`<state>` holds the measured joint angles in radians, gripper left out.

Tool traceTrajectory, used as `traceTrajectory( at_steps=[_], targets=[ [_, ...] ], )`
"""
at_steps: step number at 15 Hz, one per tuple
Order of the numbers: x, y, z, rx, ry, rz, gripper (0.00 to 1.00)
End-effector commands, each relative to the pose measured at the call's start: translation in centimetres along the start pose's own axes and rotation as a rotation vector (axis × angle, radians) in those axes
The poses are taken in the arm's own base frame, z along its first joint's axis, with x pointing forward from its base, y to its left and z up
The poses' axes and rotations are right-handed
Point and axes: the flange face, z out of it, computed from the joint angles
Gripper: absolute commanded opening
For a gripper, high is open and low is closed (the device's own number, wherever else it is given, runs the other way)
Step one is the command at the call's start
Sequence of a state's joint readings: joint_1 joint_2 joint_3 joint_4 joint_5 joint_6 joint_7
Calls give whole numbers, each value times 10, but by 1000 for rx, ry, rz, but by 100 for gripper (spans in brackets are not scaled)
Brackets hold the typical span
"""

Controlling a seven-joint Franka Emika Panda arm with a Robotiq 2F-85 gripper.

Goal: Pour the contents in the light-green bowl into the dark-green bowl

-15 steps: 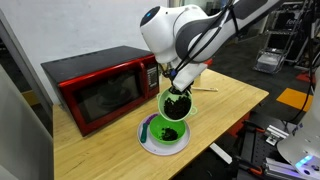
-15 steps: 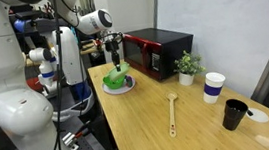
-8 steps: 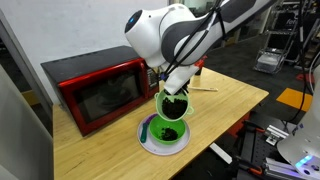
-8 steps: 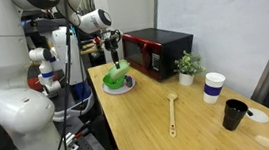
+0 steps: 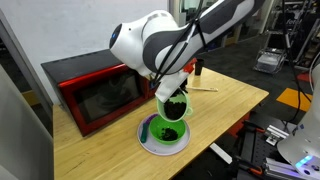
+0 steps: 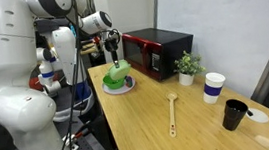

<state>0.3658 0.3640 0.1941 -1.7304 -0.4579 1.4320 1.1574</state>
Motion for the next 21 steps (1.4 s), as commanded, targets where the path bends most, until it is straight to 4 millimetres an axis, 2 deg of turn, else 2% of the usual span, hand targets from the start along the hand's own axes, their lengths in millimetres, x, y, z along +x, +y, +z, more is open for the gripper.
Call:
traceTrajectory(
  at_steps=[1,9,21],
  targets=[
    [4,-15,-5,-95,-13,30,3],
    [-3,-41,-9,-230,-37,36,3],
    [8,-64,-7,-420,-94,62,3]
  ],
)
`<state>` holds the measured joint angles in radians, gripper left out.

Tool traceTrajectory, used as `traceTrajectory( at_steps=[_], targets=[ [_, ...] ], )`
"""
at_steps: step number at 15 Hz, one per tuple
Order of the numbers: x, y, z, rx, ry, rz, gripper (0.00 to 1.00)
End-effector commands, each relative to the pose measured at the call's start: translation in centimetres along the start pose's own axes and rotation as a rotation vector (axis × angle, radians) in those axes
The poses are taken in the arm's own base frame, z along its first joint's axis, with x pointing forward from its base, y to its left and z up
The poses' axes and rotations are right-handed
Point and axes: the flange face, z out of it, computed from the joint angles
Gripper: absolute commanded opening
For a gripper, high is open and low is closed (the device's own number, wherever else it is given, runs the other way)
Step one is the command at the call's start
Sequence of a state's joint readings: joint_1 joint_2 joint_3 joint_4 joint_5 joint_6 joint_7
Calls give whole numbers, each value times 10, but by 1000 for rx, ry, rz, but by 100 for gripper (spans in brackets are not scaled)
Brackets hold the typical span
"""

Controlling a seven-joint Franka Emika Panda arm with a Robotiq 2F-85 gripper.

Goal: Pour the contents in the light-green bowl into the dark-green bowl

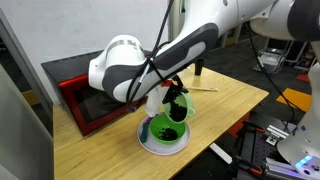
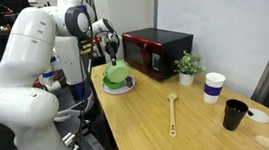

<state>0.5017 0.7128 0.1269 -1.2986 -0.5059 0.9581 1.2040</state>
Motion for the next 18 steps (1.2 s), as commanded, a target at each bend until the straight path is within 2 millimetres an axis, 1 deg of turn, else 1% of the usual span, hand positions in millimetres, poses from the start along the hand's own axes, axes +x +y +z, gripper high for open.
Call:
traceTrajectory(
  at_steps=[1,5,6,7,10,11,12,15,18],
  targets=[
    [5,-7,-8,-57,-2,9,3],
    [1,-18,-12,-122,-3,21,3],
    [-3,-22,-13,-139,-4,20,3],
    [-13,-30,-16,-158,-2,19,3],
    [-29,-45,-19,-208,1,13,3],
    [-29,-47,-19,-224,1,10,3],
    [-34,-53,-19,-239,6,12,3],
    [-37,-59,-19,-271,12,13,3],
    [-35,-56,-25,-275,22,18,3]
  ],
)
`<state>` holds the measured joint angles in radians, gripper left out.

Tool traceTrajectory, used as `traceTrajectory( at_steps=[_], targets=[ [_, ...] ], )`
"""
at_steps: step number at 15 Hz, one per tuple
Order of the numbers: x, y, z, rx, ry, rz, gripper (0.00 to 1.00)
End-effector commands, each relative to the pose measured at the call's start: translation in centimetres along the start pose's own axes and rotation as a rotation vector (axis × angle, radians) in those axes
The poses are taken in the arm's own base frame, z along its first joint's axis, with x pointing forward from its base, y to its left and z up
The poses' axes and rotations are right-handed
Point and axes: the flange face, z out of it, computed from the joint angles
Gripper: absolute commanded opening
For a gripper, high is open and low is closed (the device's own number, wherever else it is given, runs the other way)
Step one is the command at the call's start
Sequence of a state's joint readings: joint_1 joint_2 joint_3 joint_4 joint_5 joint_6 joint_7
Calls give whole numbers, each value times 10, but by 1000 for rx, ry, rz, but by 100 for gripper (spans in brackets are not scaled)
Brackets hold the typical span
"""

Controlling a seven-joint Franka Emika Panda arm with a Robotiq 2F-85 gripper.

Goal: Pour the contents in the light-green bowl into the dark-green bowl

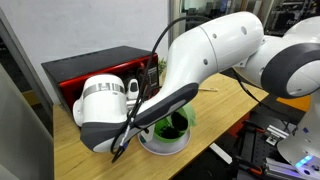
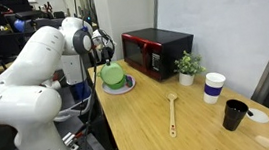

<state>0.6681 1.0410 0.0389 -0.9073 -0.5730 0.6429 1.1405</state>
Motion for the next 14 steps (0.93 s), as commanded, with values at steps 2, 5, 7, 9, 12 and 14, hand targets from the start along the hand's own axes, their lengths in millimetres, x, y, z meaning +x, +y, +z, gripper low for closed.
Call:
traceTrajectory(
  at_steps=[2,5,7,9,12,14],
  targets=[
    [11,16,-9,-13,-1,6,3],
    [19,27,-11,-19,-2,14,3],
    [24,29,-10,-31,-11,12,3],
    [28,28,-7,-50,-22,11,3],
    [31,26,-3,-84,-40,15,3],
    [32,25,-1,-104,-47,16,3]
  ],
)
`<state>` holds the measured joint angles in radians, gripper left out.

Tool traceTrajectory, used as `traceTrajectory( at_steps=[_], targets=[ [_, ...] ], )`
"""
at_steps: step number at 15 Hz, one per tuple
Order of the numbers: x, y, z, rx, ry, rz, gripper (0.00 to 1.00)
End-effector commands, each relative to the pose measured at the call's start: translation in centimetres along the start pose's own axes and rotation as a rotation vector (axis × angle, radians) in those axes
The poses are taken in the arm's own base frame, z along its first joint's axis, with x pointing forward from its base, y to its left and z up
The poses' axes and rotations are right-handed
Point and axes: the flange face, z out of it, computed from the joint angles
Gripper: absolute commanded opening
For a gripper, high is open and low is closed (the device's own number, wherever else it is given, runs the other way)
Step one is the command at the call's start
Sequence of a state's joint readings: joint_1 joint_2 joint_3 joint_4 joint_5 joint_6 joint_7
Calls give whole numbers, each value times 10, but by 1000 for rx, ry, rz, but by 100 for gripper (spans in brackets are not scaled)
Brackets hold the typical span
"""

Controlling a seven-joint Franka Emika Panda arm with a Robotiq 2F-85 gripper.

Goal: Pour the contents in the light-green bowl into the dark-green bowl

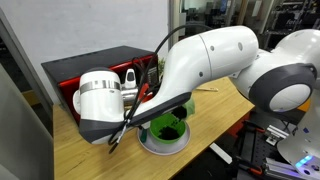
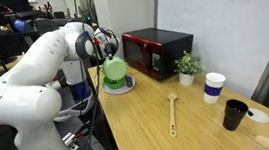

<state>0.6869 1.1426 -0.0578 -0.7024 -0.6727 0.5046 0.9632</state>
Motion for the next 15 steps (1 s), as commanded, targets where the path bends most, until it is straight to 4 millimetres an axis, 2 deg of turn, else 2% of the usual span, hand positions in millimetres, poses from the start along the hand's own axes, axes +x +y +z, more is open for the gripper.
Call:
traceTrajectory(
  at_steps=[1,7,15],
  targets=[
    [2,0,0,-36,-14,-5,3],
    [6,-2,2,-77,-8,-8,3],
    [-12,-10,-4,-114,16,-15,3]
  ],
)
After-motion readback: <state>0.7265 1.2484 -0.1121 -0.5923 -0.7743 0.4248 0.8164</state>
